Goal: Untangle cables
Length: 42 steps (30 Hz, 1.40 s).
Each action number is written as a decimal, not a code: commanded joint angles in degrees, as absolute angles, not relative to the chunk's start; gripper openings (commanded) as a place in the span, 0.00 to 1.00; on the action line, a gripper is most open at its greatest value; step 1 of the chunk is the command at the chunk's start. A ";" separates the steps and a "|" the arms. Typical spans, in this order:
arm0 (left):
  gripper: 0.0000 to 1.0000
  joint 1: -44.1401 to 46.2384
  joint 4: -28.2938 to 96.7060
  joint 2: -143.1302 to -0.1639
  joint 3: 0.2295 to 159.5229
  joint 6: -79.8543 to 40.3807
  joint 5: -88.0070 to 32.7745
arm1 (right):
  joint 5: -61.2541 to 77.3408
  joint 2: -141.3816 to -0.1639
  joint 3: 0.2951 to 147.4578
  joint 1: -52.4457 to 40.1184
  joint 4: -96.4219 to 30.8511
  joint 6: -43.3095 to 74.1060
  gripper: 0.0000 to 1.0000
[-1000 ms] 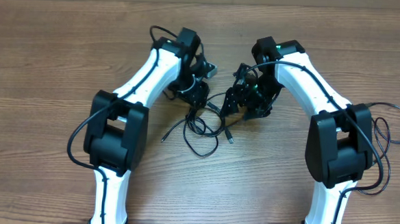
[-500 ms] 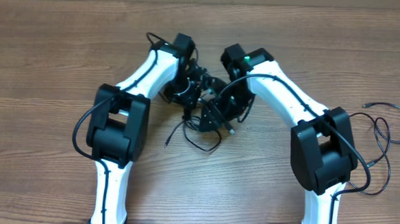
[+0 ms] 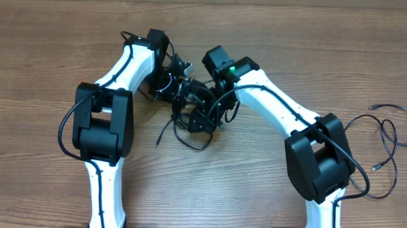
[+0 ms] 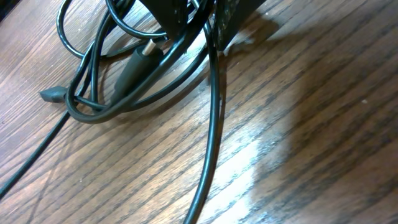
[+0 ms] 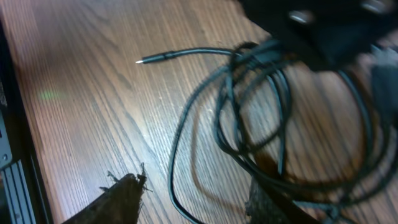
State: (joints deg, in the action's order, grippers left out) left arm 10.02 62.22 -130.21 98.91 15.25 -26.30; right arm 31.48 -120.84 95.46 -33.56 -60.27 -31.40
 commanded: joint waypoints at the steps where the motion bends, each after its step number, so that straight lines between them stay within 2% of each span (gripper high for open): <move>1: 0.17 10.15 62.13 -130.82 98.39 16.97 -28.14 | 31.59 -121.32 96.62 -35.44 -59.70 -36.36 0.52; 14: 0.17 10.17 61.69 -130.82 98.39 16.93 -28.16 | 31.57 -121.67 92.16 -38.57 -51.09 -36.32 0.51; 19: 0.16 10.17 61.65 -130.82 98.39 16.95 -28.14 | 31.59 -122.30 91.79 -38.57 -49.89 -36.29 0.53; 22: 0.17 10.17 61.65 -130.82 98.39 16.95 -28.14 | 31.64 -123.57 91.57 -38.57 -49.98 -36.27 0.57; 42: 0.17 10.20 61.45 -130.82 98.39 16.97 -28.14 | 32.58 -123.68 88.82 -38.50 -47.51 -35.20 0.57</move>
State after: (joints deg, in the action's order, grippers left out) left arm 10.02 61.63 -130.21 98.91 15.27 -27.05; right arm 31.99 -123.26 89.43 -38.65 -48.99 -35.73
